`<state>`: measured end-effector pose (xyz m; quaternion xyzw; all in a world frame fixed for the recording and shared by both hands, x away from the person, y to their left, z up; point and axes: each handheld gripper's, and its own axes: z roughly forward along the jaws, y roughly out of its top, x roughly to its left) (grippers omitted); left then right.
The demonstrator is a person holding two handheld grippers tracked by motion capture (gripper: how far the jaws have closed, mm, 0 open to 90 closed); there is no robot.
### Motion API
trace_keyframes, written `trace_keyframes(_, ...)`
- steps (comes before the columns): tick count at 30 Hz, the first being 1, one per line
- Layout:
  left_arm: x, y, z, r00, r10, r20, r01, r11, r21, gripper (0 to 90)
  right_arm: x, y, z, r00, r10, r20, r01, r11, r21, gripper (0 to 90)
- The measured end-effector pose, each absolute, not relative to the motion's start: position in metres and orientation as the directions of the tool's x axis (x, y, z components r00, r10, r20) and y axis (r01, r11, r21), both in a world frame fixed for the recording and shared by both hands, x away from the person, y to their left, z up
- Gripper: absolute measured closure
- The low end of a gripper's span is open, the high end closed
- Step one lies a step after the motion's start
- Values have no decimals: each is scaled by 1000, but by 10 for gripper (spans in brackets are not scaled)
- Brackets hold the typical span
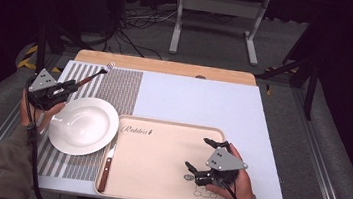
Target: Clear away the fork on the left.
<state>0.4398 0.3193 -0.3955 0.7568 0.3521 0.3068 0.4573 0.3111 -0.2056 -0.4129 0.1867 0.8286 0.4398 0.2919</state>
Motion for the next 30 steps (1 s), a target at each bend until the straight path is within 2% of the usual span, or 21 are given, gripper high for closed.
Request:
trace_keyframes(16, 412, 288, -383, 619, 767, 170, 183, -351, 918, 756, 306, -214, -403, -740, 590, -324, 32, 512, 859, 127)
trace_keyframes(30, 382, 268, -381, 651, 743, 155, 156, -330, 931, 756, 303, -217, -398, -719, 608, -337, 16, 499, 867, 128)
